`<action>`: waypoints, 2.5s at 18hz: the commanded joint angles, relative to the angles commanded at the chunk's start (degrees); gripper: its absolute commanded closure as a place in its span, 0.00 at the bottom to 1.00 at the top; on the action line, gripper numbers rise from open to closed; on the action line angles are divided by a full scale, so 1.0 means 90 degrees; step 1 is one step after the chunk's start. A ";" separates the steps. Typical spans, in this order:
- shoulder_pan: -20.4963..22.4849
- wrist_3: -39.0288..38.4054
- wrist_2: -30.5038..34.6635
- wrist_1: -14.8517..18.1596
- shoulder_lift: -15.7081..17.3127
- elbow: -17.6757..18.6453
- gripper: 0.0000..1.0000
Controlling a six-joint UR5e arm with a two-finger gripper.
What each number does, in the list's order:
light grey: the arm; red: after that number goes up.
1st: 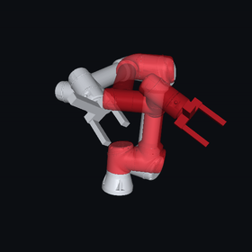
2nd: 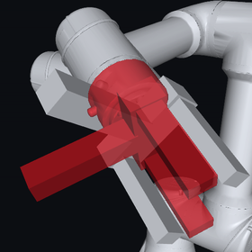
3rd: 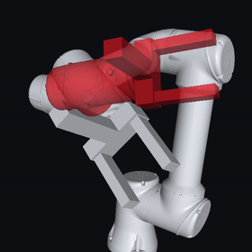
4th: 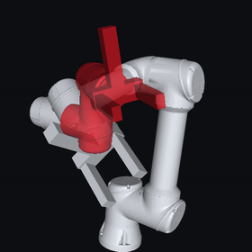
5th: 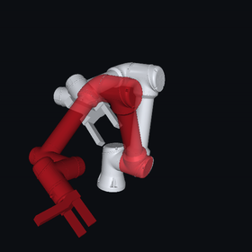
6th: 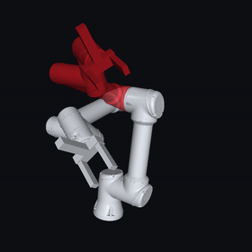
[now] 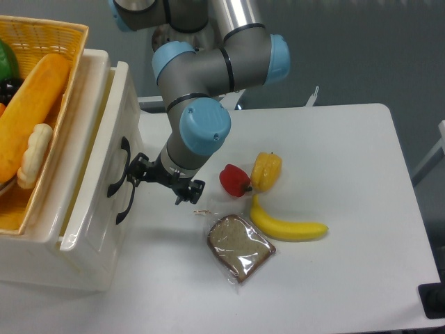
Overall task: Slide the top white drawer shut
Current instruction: 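Keep pushing the drawer front until it sits flush with the cabinet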
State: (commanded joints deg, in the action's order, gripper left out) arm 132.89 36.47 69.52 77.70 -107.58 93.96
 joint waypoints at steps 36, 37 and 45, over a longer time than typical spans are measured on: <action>-0.0039 0.0000 -0.0127 0.0000 0.0010 0.0000 0.00; -0.0039 0.0000 -0.0127 0.0000 0.0010 0.0000 0.00; 0.0058 0.0049 0.0087 -0.0068 -0.0010 -0.0214 0.00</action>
State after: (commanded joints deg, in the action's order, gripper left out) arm 133.42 36.91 70.31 77.08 -107.67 92.03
